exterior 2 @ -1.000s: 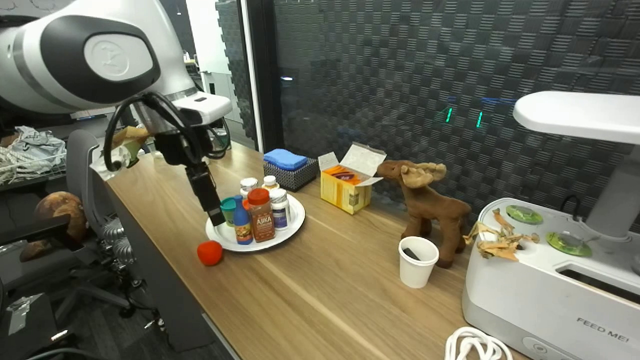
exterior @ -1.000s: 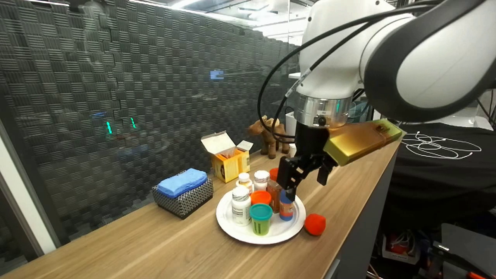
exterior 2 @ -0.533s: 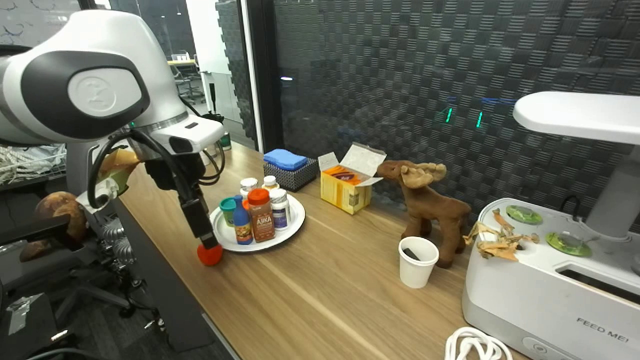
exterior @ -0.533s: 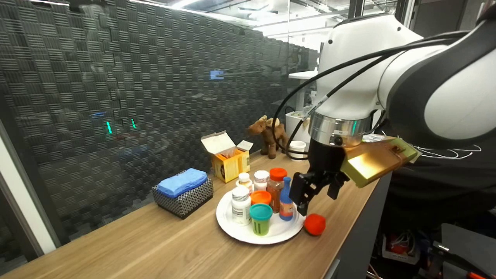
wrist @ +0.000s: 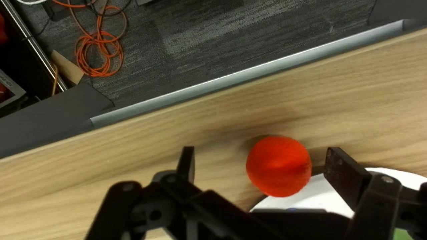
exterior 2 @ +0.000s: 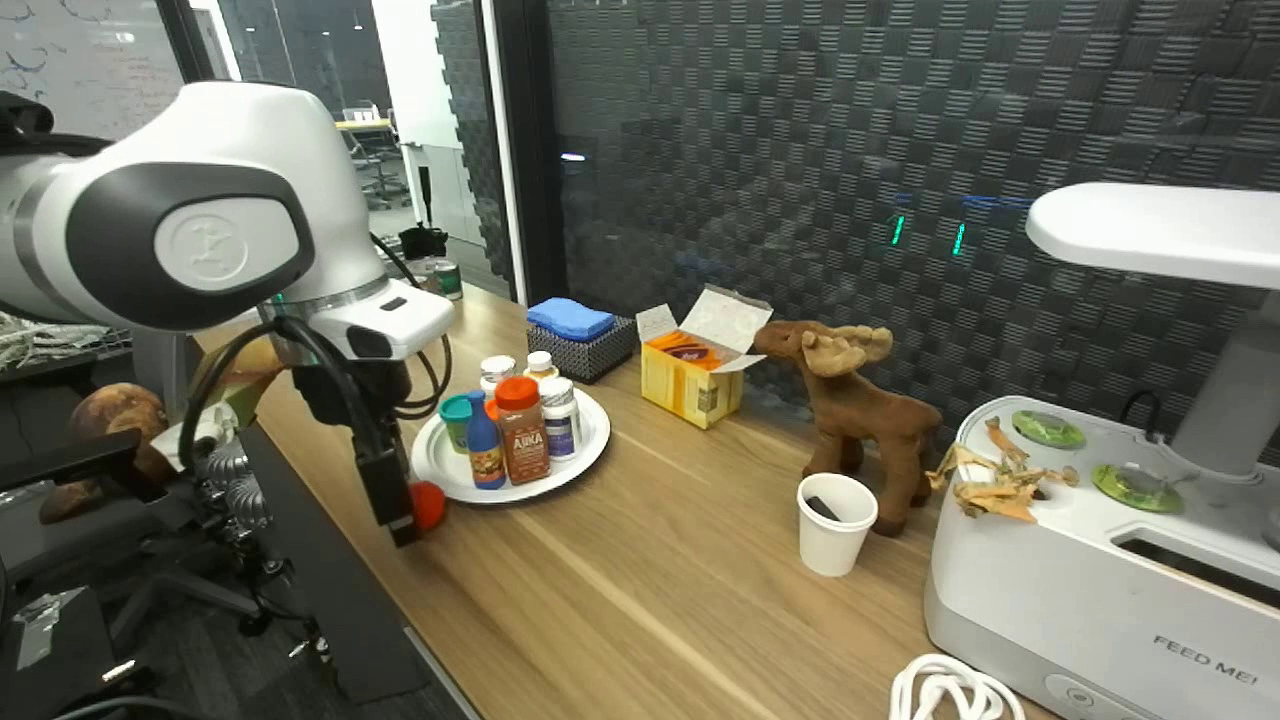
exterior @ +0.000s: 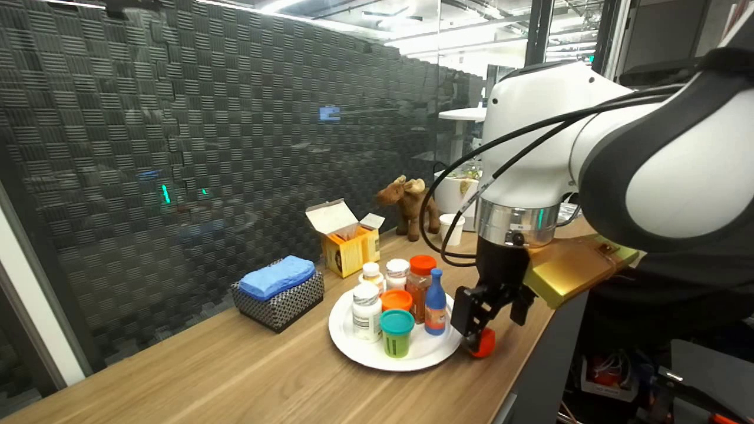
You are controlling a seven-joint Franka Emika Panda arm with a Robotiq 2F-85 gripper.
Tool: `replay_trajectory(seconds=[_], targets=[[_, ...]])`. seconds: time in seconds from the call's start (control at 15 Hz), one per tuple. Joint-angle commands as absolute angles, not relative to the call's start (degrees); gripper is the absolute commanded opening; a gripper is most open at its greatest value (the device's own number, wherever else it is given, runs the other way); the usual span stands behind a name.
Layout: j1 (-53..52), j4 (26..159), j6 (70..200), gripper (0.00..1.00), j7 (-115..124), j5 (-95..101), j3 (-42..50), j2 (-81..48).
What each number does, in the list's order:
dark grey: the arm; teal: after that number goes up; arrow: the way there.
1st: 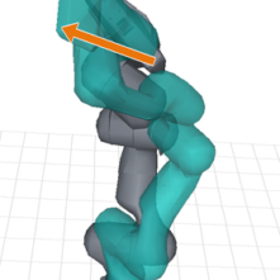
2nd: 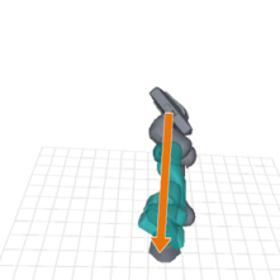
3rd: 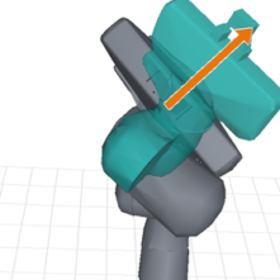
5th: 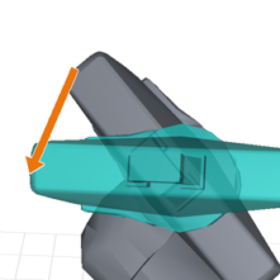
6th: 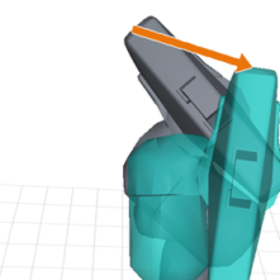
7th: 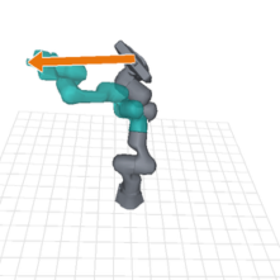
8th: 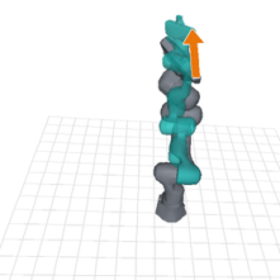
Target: Put the bottles and the orange plushie surrounding the white plate on the white plate
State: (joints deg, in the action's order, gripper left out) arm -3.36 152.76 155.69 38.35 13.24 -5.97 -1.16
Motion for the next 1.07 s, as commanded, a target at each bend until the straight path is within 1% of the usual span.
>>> replay_trajectory(seconds=[0.0,0.67,0.73,0.8,0.87,0.93,1.0], targets=[[-4.0,151.8,156.3,1.00,33.4,8.4,-5.3,-3.2],[-5.7,150.6,161.1,0.99,29.6,9.8,-4.9,-3.9],[-5.8,150.6,161.1,0.75,29.0,9.4,-4.9,-4.0],[-5.9,150.7,160.9,0.74,28.6,9.2,-4.9,-3.9],[-5.9,150.7,160.3,0.70,28.5,8.9,-4.9,-3.9],[-6.0,150.8,160.1,0.63,28.9,9.5,-4.8,-3.8],[-6.0,150.9,159.8,0.53,29.3,9.9,-4.6,-3.7]])
